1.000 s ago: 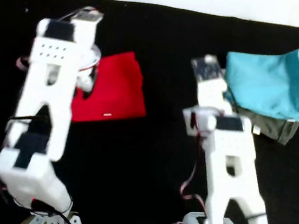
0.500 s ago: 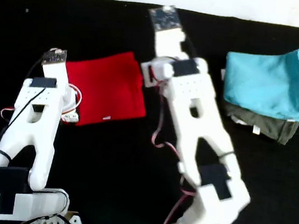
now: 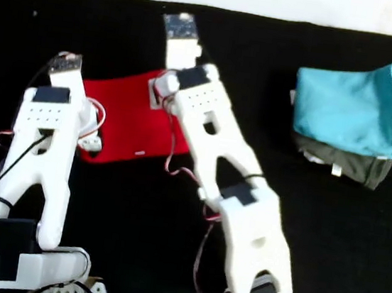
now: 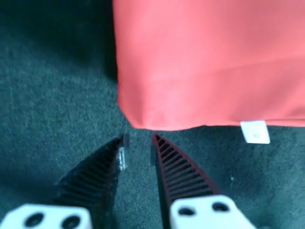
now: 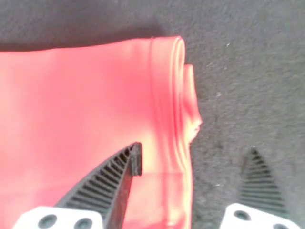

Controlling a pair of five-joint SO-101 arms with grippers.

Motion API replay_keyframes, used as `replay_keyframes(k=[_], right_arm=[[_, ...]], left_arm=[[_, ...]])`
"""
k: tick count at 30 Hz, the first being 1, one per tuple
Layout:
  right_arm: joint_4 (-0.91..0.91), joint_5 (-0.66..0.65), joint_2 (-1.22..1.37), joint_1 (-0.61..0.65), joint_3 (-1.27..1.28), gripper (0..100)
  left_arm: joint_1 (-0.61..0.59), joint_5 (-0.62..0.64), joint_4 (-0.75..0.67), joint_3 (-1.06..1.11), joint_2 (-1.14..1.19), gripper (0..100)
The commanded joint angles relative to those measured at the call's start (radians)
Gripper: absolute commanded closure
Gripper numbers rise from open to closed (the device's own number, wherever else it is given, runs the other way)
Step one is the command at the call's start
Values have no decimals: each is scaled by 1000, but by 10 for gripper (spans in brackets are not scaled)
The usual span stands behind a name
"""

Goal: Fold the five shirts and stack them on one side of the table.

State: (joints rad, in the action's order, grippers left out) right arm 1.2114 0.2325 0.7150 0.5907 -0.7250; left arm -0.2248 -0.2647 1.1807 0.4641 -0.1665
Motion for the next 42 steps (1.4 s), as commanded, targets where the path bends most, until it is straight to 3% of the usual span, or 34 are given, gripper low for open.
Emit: replay_keyframes(k=[1,9,14,16,19,20,24,33,42], right_arm=[[7,20,58,10,-110,656],[-47,9,328,-24,-302,656],[19,-155,453,-38,-406,673],[90,-222,472,-22,-440,756],[140,-288,481,-16,-481,974],[148,-316,481,-16,-490,997],[239,-354,472,-53,-565,994],[556,-390,472,-260,-946,991],[553,-411,208,-460,-832,991]], left_arm=[[-8,8,17,-65,-45,905],[-10,8,18,-76,-45,905],[-10,8,18,-85,-45,905],[-10,8,17,-85,-45,905],[-10,8,11,-85,-45,905],[-10,8,11,-85,-45,905],[-12,5,11,-84,-44,905],[-84,3,-18,-74,-35,905],[-85,3,-25,-74,-35,905]])
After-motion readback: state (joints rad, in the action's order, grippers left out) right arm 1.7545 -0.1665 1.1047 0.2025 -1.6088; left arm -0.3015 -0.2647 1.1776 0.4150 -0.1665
